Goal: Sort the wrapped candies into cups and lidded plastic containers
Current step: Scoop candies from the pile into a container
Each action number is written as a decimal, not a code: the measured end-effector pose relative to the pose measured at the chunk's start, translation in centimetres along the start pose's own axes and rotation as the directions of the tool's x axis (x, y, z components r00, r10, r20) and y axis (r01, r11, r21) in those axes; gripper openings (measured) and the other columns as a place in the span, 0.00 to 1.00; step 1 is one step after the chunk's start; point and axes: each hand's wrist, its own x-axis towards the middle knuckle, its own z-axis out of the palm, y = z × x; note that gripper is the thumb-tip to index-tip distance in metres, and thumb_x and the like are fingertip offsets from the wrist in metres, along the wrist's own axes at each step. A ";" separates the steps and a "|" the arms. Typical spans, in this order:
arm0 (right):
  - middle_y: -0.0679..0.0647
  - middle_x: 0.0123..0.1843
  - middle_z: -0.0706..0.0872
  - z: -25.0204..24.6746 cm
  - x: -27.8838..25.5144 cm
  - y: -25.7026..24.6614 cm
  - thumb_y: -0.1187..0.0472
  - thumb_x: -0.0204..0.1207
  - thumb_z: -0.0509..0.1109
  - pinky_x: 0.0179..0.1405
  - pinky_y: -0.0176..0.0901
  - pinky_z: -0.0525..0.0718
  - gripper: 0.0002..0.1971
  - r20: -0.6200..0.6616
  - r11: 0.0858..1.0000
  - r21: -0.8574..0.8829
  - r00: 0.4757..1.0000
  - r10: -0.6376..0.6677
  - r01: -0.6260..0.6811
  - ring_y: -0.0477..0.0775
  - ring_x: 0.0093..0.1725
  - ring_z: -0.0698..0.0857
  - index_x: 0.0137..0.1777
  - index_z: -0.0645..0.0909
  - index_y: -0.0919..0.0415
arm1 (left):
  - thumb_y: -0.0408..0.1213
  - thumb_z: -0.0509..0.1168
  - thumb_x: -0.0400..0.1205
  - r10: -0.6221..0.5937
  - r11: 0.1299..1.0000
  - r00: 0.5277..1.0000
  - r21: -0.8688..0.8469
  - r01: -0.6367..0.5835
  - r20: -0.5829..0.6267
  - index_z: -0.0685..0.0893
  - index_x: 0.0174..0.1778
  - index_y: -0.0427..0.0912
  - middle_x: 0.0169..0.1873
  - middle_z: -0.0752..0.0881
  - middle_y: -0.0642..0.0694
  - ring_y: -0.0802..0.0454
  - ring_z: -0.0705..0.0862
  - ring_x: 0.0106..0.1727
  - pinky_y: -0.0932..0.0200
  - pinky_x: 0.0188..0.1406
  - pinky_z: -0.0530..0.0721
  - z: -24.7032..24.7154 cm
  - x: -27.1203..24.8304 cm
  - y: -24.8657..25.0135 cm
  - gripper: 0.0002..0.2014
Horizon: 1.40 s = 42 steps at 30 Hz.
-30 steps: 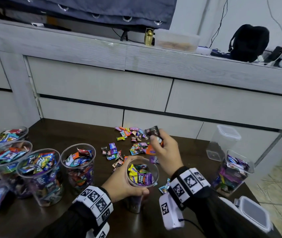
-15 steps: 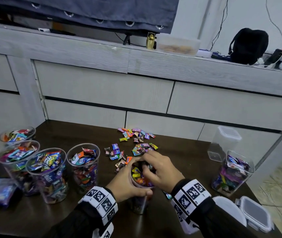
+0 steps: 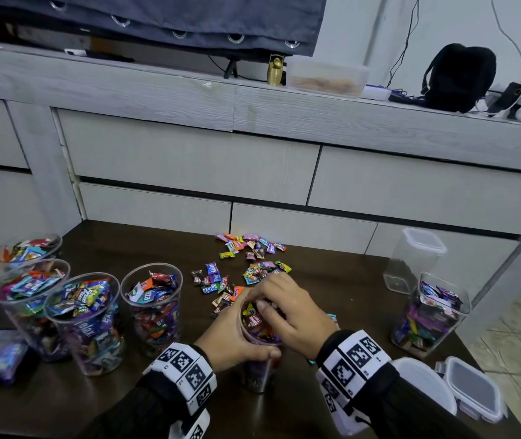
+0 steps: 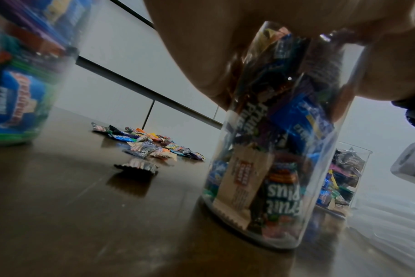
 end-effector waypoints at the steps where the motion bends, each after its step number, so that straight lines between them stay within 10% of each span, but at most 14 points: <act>1: 0.49 0.50 0.81 0.1 -0.1 0.0 0.61 0.81 0.62 0.57 0.50 0.75 0.08 0.034 0.999 -0.039 0.999 -0.022 0.023 0.51 0.54 0.75 0.55 0.81 0.60 | 0.43 0.85 0.58 0.004 1.000 1.000 0.008 -0.004 0.005 0.73 0.62 0.76 0.62 0.84 0.61 0.61 0.82 0.67 0.65 0.63 0.80 0.0 0.0 0.0 0.41; 12: 0.45 0.54 0.86 -2.3 -0.3 -0.4 0.61 0.73 0.74 0.58 0.33 0.77 0.15 -0.037 0.999 0.027 0.999 0.031 -0.030 0.39 0.57 0.80 0.60 0.84 0.57 | 0.51 0.87 0.56 -0.015 1.000 1.000 -0.021 0.016 0.006 0.72 0.67 0.72 0.66 0.82 0.61 0.60 0.79 0.71 0.50 0.72 0.76 0.0 0.0 -0.7 0.45; 21: 0.54 0.52 0.85 -2.4 1.0 -1.0 0.57 0.73 0.75 0.50 0.32 0.75 0.10 0.316 0.985 -0.133 0.937 0.151 -0.114 0.47 0.50 0.81 0.52 0.90 0.59 | 0.54 0.86 0.56 0.016 1.000 0.999 -0.015 -0.017 -0.034 0.74 0.66 0.70 0.65 0.83 0.59 0.60 0.80 0.69 0.69 0.63 0.77 0.2 0.1 -0.8 0.43; 28: 0.43 0.42 0.86 -4.8 0.5 -0.5 0.65 0.71 0.75 0.40 0.31 0.81 0.07 0.189 0.967 -0.009 0.949 0.253 -0.255 0.41 0.40 0.82 0.47 0.88 0.54 | 0.48 0.87 0.58 0.013 0.999 1.000 -0.040 -0.013 -0.009 0.75 0.67 0.64 0.65 0.84 0.54 0.54 0.82 0.68 0.62 0.65 0.80 0.1 0.1 -0.7 0.42; 35: 0.53 0.51 0.85 -3.5 1.0 -0.7 0.63 0.75 0.72 0.53 0.36 0.76 0.07 0.381 0.947 -0.276 0.886 0.264 -0.164 0.50 0.52 0.82 0.51 0.89 0.59 | 0.53 0.86 0.56 -0.037 0.999 0.999 -0.033 0.037 0.022 0.75 0.67 0.66 0.64 0.83 0.59 0.59 0.81 0.68 0.57 0.68 0.79 -0.1 -0.2 -0.2 0.43; 38: 0.49 0.52 0.79 -2.9 0.7 -0.8 0.60 0.76 0.70 0.55 0.39 0.75 0.07 0.259 0.942 -0.248 0.921 0.291 -0.228 0.49 0.55 0.76 0.53 0.84 0.57 | 0.49 0.87 0.56 -0.058 0.992 0.998 -0.108 0.061 0.028 0.73 0.71 0.57 0.66 0.84 0.51 0.52 0.82 0.69 0.46 0.70 0.79 -0.1 -0.3 -0.3 0.48; 42: 0.45 0.62 0.69 -1.6 -0.4 -1.5 0.37 0.67 0.72 0.62 0.41 0.71 0.34 0.156 0.898 -0.128 0.886 0.437 -0.420 0.46 0.62 0.66 0.69 0.68 0.52 | 0.46 0.88 0.53 -0.074 0.995 0.996 -0.064 0.077 0.048 0.69 0.73 0.57 0.66 0.83 0.55 0.56 0.79 0.71 0.46 0.73 0.77 -0.4 -0.2 -0.4 0.52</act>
